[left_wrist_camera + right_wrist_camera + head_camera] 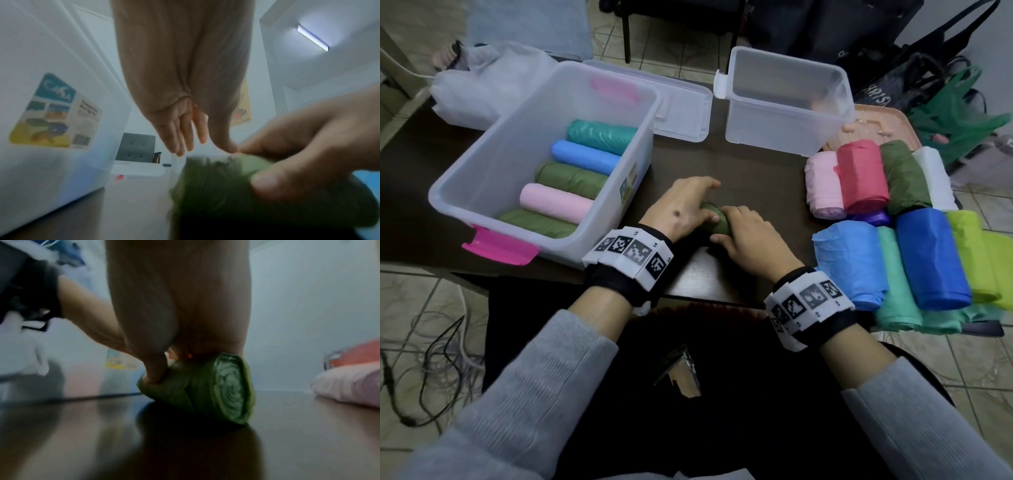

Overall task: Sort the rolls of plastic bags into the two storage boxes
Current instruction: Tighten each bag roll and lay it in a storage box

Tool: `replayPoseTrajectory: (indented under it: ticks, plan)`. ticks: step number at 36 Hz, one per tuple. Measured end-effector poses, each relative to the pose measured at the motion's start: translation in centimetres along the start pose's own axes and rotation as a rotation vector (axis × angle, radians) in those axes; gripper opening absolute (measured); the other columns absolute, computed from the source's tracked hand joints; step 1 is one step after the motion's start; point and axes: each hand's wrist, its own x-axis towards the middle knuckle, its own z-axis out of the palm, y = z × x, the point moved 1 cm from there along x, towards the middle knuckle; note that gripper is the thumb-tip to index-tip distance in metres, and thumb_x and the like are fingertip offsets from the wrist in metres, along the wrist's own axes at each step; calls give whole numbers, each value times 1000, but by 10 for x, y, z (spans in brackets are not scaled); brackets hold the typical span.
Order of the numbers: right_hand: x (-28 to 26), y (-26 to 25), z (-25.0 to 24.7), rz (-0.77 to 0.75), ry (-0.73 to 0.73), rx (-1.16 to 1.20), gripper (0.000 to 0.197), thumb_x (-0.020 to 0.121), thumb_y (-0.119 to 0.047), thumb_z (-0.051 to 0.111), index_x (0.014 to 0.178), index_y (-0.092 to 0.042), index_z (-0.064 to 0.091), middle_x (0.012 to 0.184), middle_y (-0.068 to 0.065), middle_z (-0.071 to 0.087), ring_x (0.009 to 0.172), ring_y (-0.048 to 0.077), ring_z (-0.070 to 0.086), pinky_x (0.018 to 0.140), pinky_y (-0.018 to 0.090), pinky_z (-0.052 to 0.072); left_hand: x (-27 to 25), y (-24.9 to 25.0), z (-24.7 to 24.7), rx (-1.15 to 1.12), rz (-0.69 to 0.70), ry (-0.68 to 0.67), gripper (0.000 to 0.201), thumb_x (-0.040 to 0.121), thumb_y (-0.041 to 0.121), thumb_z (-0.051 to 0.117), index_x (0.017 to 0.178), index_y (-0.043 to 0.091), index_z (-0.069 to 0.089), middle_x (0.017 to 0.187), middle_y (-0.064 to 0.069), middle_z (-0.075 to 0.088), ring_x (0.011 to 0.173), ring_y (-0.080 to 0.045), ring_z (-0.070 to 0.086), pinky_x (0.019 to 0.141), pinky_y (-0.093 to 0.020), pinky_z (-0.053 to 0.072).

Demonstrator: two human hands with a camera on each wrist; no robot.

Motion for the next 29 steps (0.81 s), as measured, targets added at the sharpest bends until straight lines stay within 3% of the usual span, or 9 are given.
replayPoseTrajectory:
  ticks: [2, 5, 9, 13, 17, 19, 21, 24, 29]
  plan:
    - [4, 0, -4, 45, -39, 143, 47, 95, -34, 51, 132, -8, 42, 128, 14, 49, 119, 30, 46, 96, 37, 38, -5, 9, -6, -24, 56, 114, 53, 87, 16, 65, 136, 11, 47, 140, -6, 49, 131, -16, 42, 101, -10, 22]
    - [6, -3, -16, 100, -58, 378, 39, 95, -31, 52, 124, -6, 50, 114, 8, 57, 106, 22, 53, 80, 27, 37, -20, 27, -26, -111, 135, 277, 46, 90, 17, 61, 134, 12, 50, 139, -3, 51, 130, -13, 43, 99, -6, 20]
    - [6, -14, -33, 196, -78, 860, 23, 94, -30, 55, 108, -11, 59, 95, 8, 63, 81, 19, 61, 75, 33, 49, -49, 39, -67, -262, 180, 443, 49, 92, 13, 56, 139, 14, 43, 138, -3, 51, 125, -14, 48, 106, -23, 37]
    - [9, -35, -58, 156, -85, 1186, 16, 97, -22, 50, 92, -11, 61, 78, 3, 61, 64, 10, 59, 59, 20, 49, -82, 19, -111, -290, 93, 665, 46, 96, 16, 51, 141, 18, 39, 138, 4, 49, 121, -2, 48, 100, -13, 40]
    - [19, -67, -85, 40, -108, 1306, 19, 97, -24, 48, 96, -10, 61, 86, 4, 64, 76, 12, 62, 71, 24, 51, -112, -26, -139, -285, -126, 925, 45, 96, 20, 48, 140, 21, 37, 135, 6, 49, 115, -1, 51, 86, 0, 38]
    - [27, -88, -94, -14, -91, 1298, 19, 96, -26, 49, 96, -12, 61, 88, 4, 65, 79, 14, 63, 75, 27, 53, -125, -50, -143, -240, -264, 1024, 47, 95, 25, 46, 140, 18, 36, 136, 3, 51, 119, -8, 51, 92, -9, 40]
    - [36, -112, -99, -64, -62, 1291, 20, 96, -27, 51, 93, -11, 61, 84, 5, 65, 76, 15, 63, 74, 30, 53, -134, -71, -141, -194, -441, 1037, 48, 96, 30, 44, 140, 13, 36, 138, -3, 50, 125, -17, 47, 100, -20, 33]
    - [47, -147, -99, -125, -55, 1222, 20, 95, -27, 54, 88, -10, 61, 78, 5, 63, 71, 16, 59, 69, 30, 49, -140, -92, -135, -252, -684, 930, 51, 99, 40, 37, 138, 8, 42, 138, -9, 50, 128, -24, 44, 96, -22, 27]
    - [60, -187, -85, -160, -83, 960, 19, 95, -30, 55, 89, -13, 60, 79, 2, 63, 71, 16, 61, 69, 30, 50, -131, -105, -128, -481, -710, 820, 48, 96, 47, 38, 97, 8, 66, 94, -7, 58, 89, -24, 52, 71, -29, 37]
